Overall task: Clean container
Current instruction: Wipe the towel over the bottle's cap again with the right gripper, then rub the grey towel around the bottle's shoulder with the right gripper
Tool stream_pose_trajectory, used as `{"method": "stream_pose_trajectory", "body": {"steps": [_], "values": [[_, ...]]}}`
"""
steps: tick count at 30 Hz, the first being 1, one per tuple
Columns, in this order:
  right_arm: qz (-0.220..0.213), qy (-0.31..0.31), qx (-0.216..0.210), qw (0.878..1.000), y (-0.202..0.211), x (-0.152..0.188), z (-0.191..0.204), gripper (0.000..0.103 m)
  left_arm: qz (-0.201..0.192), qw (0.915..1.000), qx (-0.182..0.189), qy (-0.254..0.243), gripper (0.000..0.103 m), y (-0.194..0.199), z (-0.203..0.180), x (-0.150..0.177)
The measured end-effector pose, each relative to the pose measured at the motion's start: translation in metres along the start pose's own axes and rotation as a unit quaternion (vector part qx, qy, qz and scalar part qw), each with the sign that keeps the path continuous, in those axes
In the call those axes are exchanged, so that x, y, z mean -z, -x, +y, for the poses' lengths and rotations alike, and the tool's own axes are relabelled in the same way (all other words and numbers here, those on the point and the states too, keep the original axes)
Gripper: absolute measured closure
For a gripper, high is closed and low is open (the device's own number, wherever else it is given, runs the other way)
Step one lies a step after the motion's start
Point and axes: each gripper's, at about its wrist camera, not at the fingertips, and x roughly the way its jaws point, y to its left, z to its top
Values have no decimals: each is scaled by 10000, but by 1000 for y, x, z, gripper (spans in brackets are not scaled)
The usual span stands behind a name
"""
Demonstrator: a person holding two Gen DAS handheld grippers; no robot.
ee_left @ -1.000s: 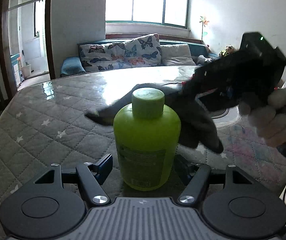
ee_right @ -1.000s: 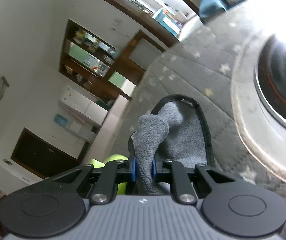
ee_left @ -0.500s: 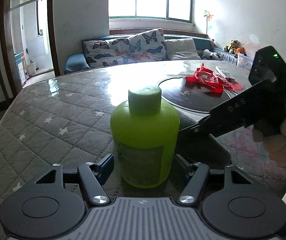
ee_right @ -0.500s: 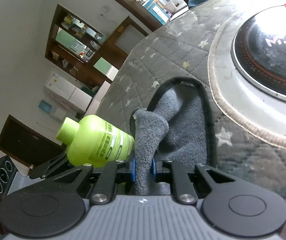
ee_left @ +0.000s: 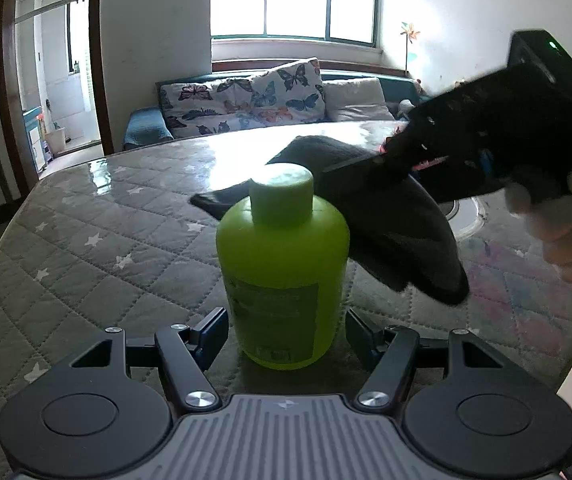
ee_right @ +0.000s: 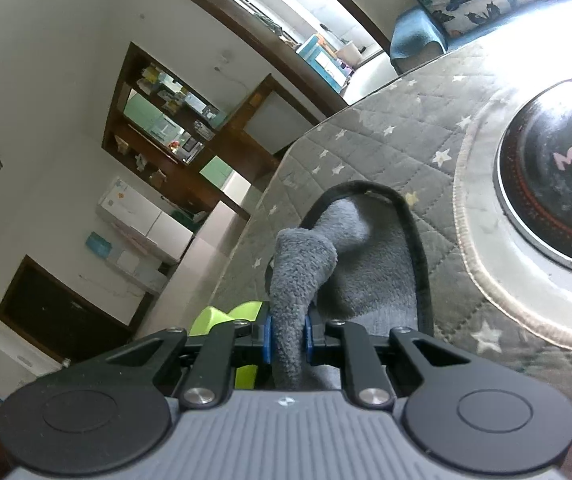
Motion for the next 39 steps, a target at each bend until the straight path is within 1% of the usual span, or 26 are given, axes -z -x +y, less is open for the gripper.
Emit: {"method": "stream_pose_trajectory", "body": {"steps": [3, 7, 13, 17, 20, 23, 25, 28, 31, 35, 39], "values": [[9, -37, -8, 10000, -6, -3, 0, 89, 15, 10000, 41, -57, 35, -1, 2, 1], [91, -158, -10, 9998, -15, -4, -11, 89, 69, 10000, 36, -23, 39, -6, 5, 0], [464, -298, 91, 9984, -36, 1, -33, 89, 99, 9999, 74, 112, 39, -8, 8, 3], [579, -277, 130, 9979, -39, 4, -42, 89, 134, 9998, 72, 107, 39, -4, 7, 1], [504, -386, -29, 9980, -30, 4, -42, 89, 168, 9997, 87, 133, 38, -3, 11, -3], [214, -419, -386, 9981, -11, -4, -32, 89, 251, 9995, 85, 159, 37, -4, 12, -6], [11, -271, -632, 9976, 0, -12, -18, 89, 283, 9994, 80, 185, 37, -5, 12, -7], [-19, -77, -753, 9971, 1, -19, -2, 89, 294, 9993, 77, 215, 37, -5, 13, -8], [75, -33, -721, 9974, -9, -17, 3, 89, 311, 9992, 87, 243, 37, -6, 15, -8], [111, -336, -648, 9973, -20, -13, -10, 89, 326, 9991, 115, 241, 37, -7, 17, -9], [306, -354, -353, 9983, -33, -11, -23, 89, 343, 9990, 141, 247, 36, -9, 19, -10]]}}
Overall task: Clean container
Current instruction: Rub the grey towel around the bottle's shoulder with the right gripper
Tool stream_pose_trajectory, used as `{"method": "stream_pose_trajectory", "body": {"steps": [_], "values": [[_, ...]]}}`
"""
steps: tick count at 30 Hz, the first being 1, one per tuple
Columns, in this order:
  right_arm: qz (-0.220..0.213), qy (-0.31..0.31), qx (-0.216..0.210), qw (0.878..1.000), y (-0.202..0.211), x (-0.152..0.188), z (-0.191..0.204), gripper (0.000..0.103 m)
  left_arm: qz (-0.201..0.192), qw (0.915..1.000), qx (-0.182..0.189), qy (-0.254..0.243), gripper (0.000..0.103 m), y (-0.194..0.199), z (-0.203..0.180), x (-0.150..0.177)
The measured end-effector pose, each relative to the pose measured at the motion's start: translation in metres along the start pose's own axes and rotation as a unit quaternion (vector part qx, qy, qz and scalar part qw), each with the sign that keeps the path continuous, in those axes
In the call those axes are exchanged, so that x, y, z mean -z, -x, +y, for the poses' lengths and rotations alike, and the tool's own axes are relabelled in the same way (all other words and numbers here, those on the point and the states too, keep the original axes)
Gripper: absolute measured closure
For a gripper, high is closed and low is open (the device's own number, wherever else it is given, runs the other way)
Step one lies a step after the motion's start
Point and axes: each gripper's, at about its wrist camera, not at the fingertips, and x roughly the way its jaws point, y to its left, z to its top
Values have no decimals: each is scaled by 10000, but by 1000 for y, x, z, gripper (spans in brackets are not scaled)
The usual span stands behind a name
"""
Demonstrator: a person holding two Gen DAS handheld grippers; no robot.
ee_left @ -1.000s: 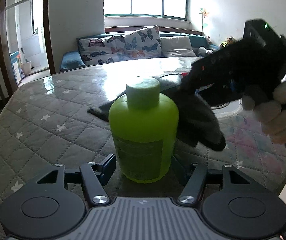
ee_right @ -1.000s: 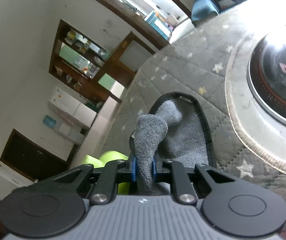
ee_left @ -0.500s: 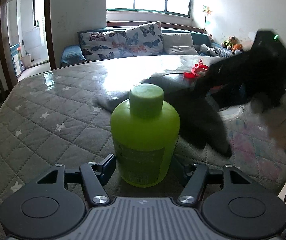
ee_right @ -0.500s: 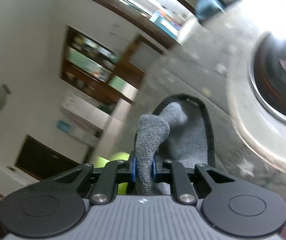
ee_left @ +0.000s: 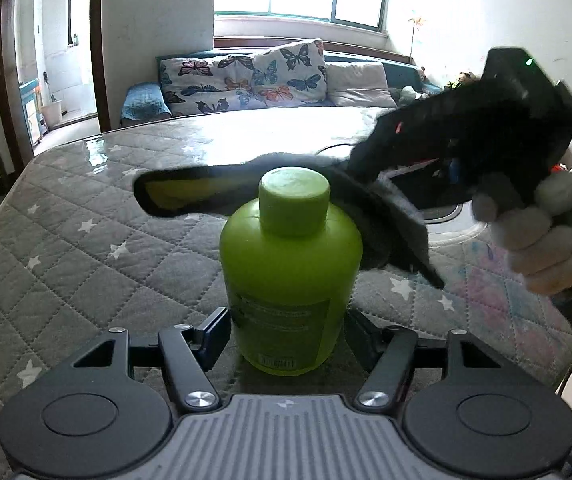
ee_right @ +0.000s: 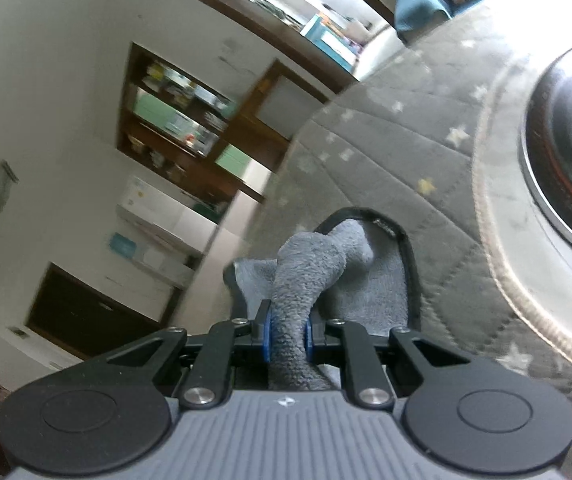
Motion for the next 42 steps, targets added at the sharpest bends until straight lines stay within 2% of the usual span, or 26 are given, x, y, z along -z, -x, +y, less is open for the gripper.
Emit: {"method": "stream_pose_trajectory", "body": {"steps": [8, 16, 20, 24, 26, 31, 37, 42], "values": [[376, 143, 587, 9975, -15, 12, -23, 89, 9, 10000, 40, -34, 36, 2, 3, -2], [608, 513, 683, 9945, -4, 34, -13, 89, 75, 9998, -157, -75, 36, 13, 14, 7], [359, 448, 409, 9975, 11, 28, -2, 89, 24, 9996, -261, -43, 37, 18, 12, 10], [-44, 519, -45, 9986, 29, 11, 20, 89, -91, 9998, -191, 34, 37, 19, 6, 4], [-113, 657, -173, 9976, 31, 3, 32, 89, -144, 9997, -180, 35, 36, 19, 3, 1], [-9, 810, -124, 9966, 11, -4, 46, 89, -150, 9995, -245, 140, 37, 17, 3, 0], [31, 419, -26, 9991, -2, -6, 25, 89, -158, 9996, -207, 69, 37, 19, 4, 2], [281, 450, 325, 9981, -16, 5, 11, 89, -151, 9997, -203, 20, 38, 22, 8, 4]]}}
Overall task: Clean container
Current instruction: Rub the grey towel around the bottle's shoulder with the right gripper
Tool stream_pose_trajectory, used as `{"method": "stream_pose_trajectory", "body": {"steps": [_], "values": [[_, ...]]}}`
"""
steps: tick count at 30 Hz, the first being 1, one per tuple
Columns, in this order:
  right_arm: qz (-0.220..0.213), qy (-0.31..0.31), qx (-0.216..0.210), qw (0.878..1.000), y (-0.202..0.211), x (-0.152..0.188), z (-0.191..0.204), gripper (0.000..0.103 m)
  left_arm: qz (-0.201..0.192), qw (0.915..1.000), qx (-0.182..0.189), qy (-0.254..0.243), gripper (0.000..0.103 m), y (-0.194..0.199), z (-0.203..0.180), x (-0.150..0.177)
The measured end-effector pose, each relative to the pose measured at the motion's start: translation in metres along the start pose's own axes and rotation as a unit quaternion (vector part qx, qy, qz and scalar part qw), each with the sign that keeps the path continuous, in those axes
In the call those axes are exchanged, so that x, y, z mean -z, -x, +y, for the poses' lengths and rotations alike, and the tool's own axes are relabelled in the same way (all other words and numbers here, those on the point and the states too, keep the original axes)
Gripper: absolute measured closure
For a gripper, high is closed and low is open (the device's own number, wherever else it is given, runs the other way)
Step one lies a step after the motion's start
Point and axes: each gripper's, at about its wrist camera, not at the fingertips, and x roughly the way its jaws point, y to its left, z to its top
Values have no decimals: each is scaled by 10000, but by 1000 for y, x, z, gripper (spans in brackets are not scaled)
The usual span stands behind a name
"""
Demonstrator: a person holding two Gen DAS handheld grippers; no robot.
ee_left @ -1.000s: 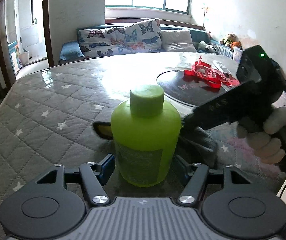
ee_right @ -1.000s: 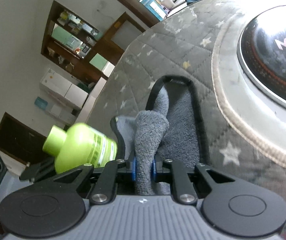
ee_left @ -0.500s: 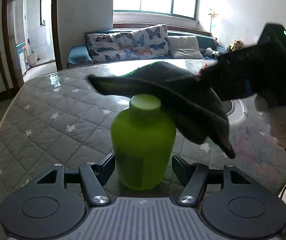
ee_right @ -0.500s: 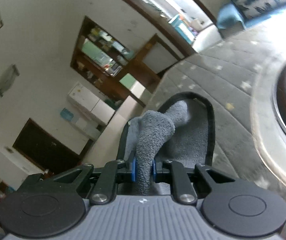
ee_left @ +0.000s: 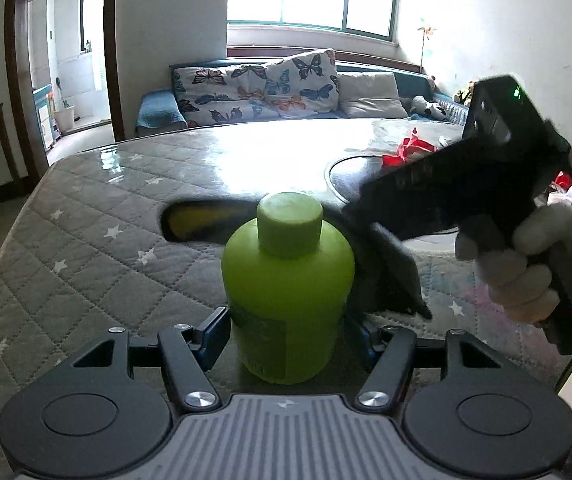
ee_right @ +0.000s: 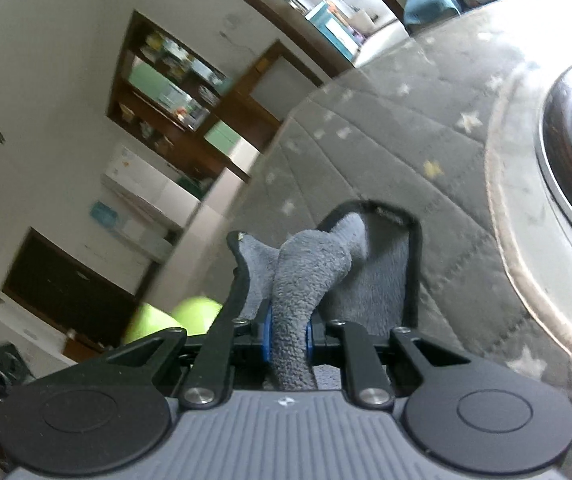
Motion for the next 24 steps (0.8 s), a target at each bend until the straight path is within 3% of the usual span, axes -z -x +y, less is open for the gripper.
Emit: {"method": "stream_pose_trajectory", "body": {"steps": [6, 10, 14, 17, 24], "values": [[394, 547, 562, 9961, -9, 22, 3, 87, 40, 10000, -47, 57, 39, 7, 5, 5], [284, 670, 633, 9953, 1, 17, 8, 85, 49, 9999, -102, 107, 37, 4, 0, 0], [81, 972, 742, 9925, 14, 7, 23, 70, 37, 9991, -149, 398, 32, 2, 1, -3], [38, 1027, 761, 9918, 16, 0, 30, 64, 15, 9977, -198, 642, 30, 0, 3, -6], [163, 1034, 1038, 9891, 11, -2, 34, 62, -173, 9964, -452, 697, 24, 3, -7, -12]]}}
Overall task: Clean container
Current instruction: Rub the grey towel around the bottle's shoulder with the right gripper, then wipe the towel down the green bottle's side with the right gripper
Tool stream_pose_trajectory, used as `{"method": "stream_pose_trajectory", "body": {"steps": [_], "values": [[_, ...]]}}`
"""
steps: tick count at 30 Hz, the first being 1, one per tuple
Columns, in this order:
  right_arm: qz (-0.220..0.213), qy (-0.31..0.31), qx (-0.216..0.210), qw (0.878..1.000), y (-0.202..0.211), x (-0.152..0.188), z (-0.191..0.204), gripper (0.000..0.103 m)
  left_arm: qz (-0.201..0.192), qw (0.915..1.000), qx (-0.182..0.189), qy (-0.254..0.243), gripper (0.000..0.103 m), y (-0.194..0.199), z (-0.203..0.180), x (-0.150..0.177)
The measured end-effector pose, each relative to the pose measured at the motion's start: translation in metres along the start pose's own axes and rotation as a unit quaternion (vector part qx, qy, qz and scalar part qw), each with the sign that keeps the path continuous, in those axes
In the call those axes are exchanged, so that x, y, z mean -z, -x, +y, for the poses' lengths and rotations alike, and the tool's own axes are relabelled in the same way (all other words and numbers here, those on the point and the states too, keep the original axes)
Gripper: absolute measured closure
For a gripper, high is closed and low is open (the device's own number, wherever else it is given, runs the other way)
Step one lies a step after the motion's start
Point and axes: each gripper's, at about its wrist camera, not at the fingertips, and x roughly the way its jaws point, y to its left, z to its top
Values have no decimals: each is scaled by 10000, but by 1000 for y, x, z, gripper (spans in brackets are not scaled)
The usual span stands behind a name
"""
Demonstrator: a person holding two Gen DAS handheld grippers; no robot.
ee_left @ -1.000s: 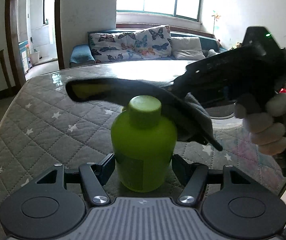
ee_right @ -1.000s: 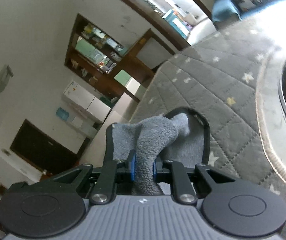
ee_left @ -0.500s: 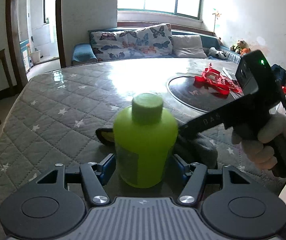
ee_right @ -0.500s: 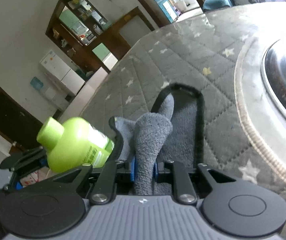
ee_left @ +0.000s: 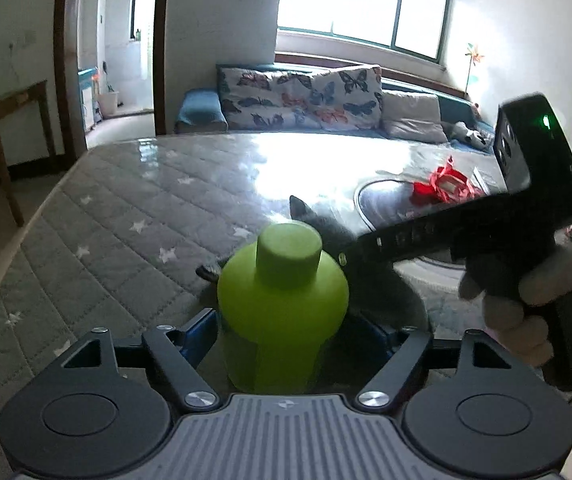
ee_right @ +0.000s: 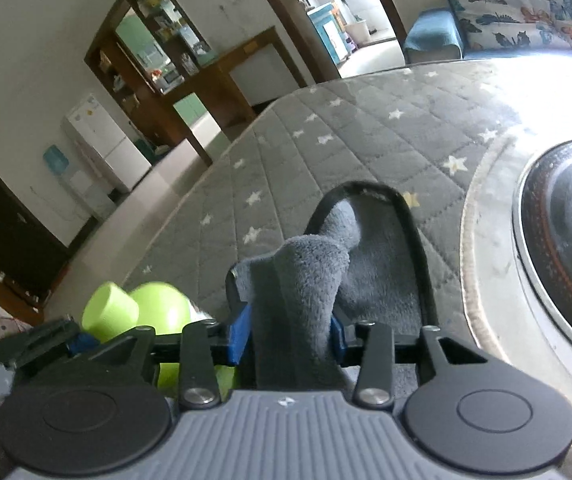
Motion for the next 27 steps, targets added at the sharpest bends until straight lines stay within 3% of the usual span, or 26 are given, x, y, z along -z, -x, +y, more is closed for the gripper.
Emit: {"method": "stream_pose_trajectory", "body": {"steps": [8, 13, 16, 21, 27], "values": [[-302, 35, 117, 9995, 26, -5, -4, 58, 0, 9999, -114, -50, 25, -6, -5, -2], [-198, -16, 99, 9998, 0, -16, -10, 58, 15, 9997, -193, -116, 26, -4, -9, -1], [17, -81, 84, 9999, -20, -15, -14, 62, 6, 9991, -315, -290, 32, -5, -15, -1], [264, -68, -100, 9996, -31, 1, -13, 86, 68, 9988, -141, -455, 33, -5, -13, -3], [-16, -565, -515, 9971, 0, 6, -24, 88, 184, 9963, 225, -806, 33, -2, -1, -4]]}}
